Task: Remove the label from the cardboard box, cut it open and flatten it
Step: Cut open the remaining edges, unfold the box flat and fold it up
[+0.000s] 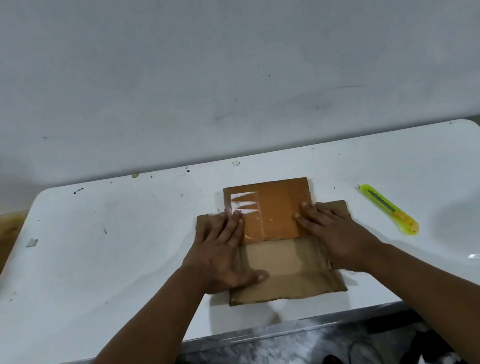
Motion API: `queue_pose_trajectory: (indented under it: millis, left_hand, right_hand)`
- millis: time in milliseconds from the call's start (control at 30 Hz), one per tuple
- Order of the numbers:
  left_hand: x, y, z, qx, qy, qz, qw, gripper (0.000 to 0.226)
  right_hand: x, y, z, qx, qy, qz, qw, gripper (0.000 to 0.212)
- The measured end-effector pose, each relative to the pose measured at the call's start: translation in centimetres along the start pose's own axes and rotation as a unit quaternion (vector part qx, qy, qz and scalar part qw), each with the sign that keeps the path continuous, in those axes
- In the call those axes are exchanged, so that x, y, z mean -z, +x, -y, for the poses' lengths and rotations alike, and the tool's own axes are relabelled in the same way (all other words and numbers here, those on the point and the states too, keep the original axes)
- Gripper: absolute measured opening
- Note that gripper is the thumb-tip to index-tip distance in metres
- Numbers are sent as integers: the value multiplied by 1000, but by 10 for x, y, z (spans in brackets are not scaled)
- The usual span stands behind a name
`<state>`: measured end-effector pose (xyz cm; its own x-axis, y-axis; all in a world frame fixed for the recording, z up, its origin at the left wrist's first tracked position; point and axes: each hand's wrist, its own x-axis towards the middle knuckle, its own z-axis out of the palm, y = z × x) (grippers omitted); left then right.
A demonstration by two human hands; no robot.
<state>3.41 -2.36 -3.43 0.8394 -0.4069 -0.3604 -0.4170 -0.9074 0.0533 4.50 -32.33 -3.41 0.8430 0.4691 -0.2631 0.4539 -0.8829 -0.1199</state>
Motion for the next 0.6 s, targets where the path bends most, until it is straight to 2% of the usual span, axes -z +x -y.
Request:
queue_pose_trajectory:
  millis: [67,200,267,367,467,533,600]
  left_hand:
    - [-3,0,0,2,-9,2,1000,127]
    - [-4,-1,3,-1,-11,-1,1000,120]
    - [-6,-1,5,-6,-21,-13,1000,111]
    - [-12,2,9,-8,-32,-33,999,93]
    - [-13,2,12,-19,-21,-31,999,91]
    - [-11,0,15,-30,-16,-28,999,91]
    - [-10,-2,20,-42,-45,-30,998,86]
  right_hand:
    - [1,-6,-4,15,9,11,1000,92]
    - [-7,-24,-11,81,63,-47,994,82]
    - [-11,-35,-14,91,81,-35,992,83]
    - [-14,-45,-15,73,79,10,994,88]
    - [-12,-48,-8,44,91,30,994,101]
    - [-6,-48,-1,10,148,20,989,102]
    - [-2,-47,5,-24,225,-2,974,93]
